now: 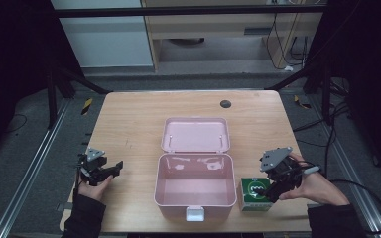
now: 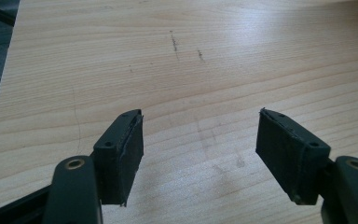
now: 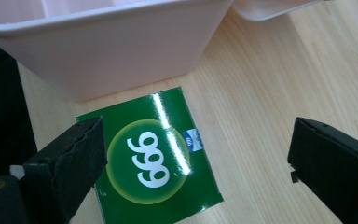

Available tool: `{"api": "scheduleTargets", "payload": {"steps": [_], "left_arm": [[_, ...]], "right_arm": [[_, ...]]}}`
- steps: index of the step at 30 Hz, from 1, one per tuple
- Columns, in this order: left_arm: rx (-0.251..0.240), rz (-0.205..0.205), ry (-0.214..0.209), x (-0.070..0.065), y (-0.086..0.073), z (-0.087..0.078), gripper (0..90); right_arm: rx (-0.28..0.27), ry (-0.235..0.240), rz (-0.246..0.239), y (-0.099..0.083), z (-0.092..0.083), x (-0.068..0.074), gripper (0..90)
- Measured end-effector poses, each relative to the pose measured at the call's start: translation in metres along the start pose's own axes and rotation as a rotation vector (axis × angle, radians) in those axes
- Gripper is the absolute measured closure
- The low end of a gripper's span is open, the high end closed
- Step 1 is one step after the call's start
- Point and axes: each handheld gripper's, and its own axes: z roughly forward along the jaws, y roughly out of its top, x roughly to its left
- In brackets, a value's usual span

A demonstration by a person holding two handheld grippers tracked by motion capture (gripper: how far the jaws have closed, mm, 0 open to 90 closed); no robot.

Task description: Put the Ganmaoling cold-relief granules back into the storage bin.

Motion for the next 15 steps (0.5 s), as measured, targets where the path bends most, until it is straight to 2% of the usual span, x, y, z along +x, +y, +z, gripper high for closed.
{"api": "scheduleTargets", "payload": {"steps": [8, 15], "left_arm": [[0.001, 0.001, 0.001, 0.0, 0.0, 0.0, 31.2], [0.002, 0.003, 0.001, 0.0, 0.0, 0.0, 31.2]], "right_arm": [[0.047, 0.041, -0.031, -0.002, 0.009, 0.005, 3.8], [0.062, 0.059, -0.061, -0.004, 0.015, 0.005, 3.6]]}}
